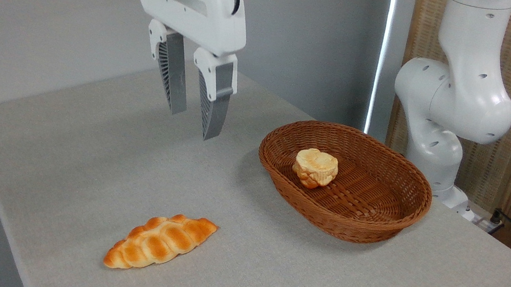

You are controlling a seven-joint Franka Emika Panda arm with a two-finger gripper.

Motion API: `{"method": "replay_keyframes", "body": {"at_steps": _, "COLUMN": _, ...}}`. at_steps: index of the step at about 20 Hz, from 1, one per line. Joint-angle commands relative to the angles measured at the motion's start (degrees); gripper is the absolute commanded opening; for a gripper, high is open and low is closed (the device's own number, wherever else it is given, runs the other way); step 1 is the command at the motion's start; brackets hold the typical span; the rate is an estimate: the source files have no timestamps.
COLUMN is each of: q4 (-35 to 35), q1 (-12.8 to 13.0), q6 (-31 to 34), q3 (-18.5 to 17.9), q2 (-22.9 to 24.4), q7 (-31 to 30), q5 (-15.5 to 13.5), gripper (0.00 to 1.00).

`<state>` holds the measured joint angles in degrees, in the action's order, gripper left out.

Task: Put bread into the basket
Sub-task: 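Lower the open gripper down over the braided bread roll, then close the gripper on the middle of the braided roll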

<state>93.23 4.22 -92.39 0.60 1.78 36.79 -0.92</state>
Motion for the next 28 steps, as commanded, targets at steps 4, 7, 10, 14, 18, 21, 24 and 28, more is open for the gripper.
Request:
{"method": "replay_keyframes", "body": {"at_steps": 4, "q4": 8.52, "q1": -0.09, "q6": -11.12, "q3": 0.20, "q2": -0.28, "q7": -0.66, "q5": -0.22, "gripper": 1.00}}
{"method": "replay_keyframes", "body": {"at_steps": 7, "q4": 13.80, "q1": -0.09, "q6": -19.03, "q3": 0.11, "q2": -0.20, "q7": -0.84, "q5": -0.31, "gripper": 1.00}}
{"method": "replay_keyframes", "body": {"at_steps": 10, "q4": 18.63, "q1": -0.09, "q6": -24.40, "q3": 0.20, "q2": -0.28, "q7": -0.84, "q5": -1.54, "gripper": 1.00}}
{"method": "replay_keyframes", "body": {"at_steps": 14, "q4": 21.55, "q1": -0.09, "q6": -27.66, "q3": 0.28, "q2": -0.89, "q7": -0.49, "q5": -1.81, "gripper": 1.00}}
{"method": "replay_keyframes", "body": {"at_steps": 18, "q4": 24.26, "q1": 0.00, "q6": -32.13, "q3": 0.28, "q2": -1.95, "q7": -0.31, "q5": -1.28, "gripper": 1.00}}
{"method": "replay_keyframes", "body": {"at_steps": 21, "q4": 26.03, "q1": 0.18, "q6": -34.60, "q3": 0.72, "q2": -3.01, "q7": -0.31, "q5": -1.19, "gripper": 1.00}}
{"method": "replay_keyframes", "body": {"at_steps": 24, "q4": 26.30, "q1": 0.27, "q6": -34.78, "q3": 1.25, "q2": -3.97, "q7": -0.31, "q5": -1.19, "gripper": 1.00}}
{"method": "replay_keyframes", "body": {"at_steps": 28, "q4": 26.30, "q1": 0.27, "q6": -36.53, "q3": 1.25, "q2": -4.33, "q7": -0.31, "q5": -1.10, "gripper": 1.00}}
